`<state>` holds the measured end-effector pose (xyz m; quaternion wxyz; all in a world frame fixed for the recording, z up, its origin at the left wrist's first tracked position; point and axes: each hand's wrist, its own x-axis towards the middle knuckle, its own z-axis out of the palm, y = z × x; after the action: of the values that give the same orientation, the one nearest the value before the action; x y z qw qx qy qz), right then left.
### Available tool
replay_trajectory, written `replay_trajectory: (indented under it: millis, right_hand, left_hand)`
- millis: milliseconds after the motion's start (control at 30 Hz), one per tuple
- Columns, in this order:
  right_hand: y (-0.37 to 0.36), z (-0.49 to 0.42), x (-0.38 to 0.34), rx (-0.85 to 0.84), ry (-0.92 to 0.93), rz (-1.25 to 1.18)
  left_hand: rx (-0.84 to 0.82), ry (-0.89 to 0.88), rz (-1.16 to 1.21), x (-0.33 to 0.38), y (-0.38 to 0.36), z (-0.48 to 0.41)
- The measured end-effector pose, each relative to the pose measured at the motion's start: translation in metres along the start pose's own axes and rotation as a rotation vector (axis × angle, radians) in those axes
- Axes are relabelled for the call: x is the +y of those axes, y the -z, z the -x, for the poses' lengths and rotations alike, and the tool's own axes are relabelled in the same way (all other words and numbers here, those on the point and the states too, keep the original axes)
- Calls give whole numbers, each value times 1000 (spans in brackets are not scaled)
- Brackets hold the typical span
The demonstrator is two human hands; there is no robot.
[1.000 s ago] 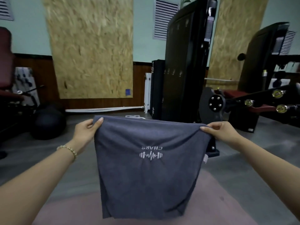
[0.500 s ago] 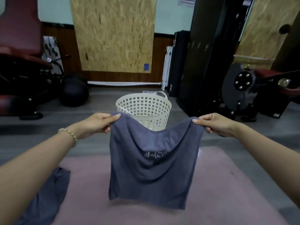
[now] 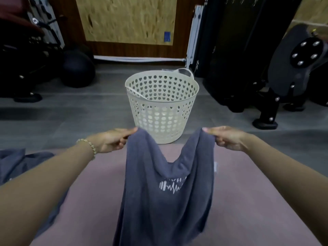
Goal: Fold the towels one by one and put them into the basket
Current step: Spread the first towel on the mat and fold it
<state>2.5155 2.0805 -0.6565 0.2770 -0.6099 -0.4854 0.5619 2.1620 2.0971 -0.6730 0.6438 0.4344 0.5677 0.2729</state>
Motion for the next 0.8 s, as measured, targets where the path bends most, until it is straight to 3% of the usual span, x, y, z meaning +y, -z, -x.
replay_trajectory:
  millis: [67, 133, 333, 500, 633, 800]
  right_hand:
    - [1, -40, 28, 136, -49, 324]
    - [-1, -85, 63, 212, -77, 468]
    - [-12, -184, 128, 424, -140, 221]
    - [-14, -241, 163, 593, -131, -18]
    - [-22, -250, 175, 559, -98, -89]
    - [-38, -215, 216, 322, -149, 28]
  left_hand:
    - [191, 39, -185, -31, 9, -43]
    - [305, 77, -166, -66, 16, -85]
    - [524, 17, -7, -125, 29, -182]
    - [580, -70, -27, -142, 33, -233]
    - [554, -74, -84, -154, 28, -245]
    - [431, 55, -282, -203, 18, -221]
